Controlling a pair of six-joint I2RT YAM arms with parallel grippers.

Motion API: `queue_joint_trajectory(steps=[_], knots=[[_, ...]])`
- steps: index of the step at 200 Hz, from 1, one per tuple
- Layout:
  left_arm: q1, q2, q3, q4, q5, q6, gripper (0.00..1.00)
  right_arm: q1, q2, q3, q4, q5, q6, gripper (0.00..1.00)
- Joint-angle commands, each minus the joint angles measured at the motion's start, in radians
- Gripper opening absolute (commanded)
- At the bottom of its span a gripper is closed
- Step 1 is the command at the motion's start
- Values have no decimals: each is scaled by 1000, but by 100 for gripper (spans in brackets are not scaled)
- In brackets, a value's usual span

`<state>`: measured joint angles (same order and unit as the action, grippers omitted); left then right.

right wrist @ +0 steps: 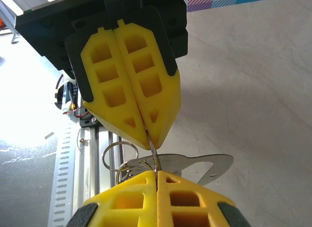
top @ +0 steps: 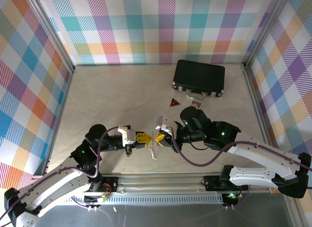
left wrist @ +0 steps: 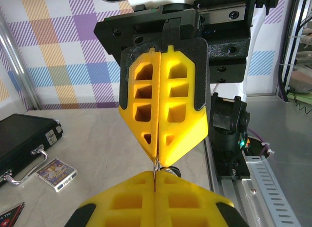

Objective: Put the keys on the keyring

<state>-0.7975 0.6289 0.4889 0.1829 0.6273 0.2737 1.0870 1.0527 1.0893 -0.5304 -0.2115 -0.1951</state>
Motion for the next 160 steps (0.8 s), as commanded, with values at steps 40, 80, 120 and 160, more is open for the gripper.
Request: queue_joint_trajectory(steps=[40, 80, 120, 160], knots=[[-14, 2, 31, 1, 11, 0, 0, 2, -4, 20, 64, -63, -21, 0], [-15, -1, 31, 10, 14, -8, 0, 3, 10, 15, 49, -62, -35, 0], [-15, 0, 33, 26, 14, -25, 0, 2, 23, 9, 37, -77, -62, 0], [-15, 12, 30, 47, 17, -43, 0, 5, 23, 2, 28, -69, -88, 0]])
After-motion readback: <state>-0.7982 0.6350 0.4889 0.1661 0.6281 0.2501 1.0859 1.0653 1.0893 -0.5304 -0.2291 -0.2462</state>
